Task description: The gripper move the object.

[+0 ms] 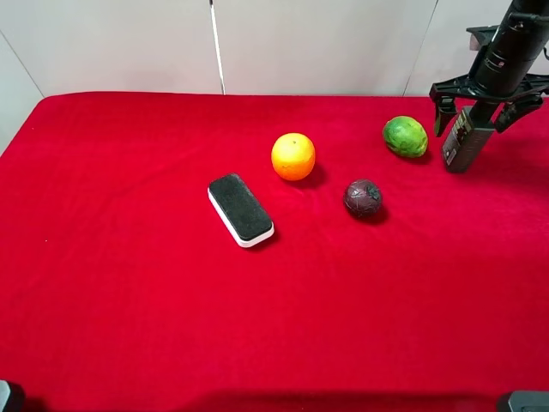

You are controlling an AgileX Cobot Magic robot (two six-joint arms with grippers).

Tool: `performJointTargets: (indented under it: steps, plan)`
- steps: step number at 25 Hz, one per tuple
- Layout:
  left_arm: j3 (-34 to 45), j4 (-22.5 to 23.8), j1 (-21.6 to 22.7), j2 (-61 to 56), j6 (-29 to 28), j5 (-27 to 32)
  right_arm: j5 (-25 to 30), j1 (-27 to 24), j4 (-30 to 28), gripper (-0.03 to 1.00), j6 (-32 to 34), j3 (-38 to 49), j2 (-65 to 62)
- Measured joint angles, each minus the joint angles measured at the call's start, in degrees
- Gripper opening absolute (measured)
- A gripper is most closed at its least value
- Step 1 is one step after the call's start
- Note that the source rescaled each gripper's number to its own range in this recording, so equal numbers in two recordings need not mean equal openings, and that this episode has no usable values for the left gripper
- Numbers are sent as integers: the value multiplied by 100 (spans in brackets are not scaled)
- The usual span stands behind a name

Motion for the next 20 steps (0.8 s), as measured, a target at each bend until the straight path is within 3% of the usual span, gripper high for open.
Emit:
performJointTargets:
  steps: [20]
  plan:
    - [0,0,0,0,0,0,729,0,184,100,-205,0,-922]
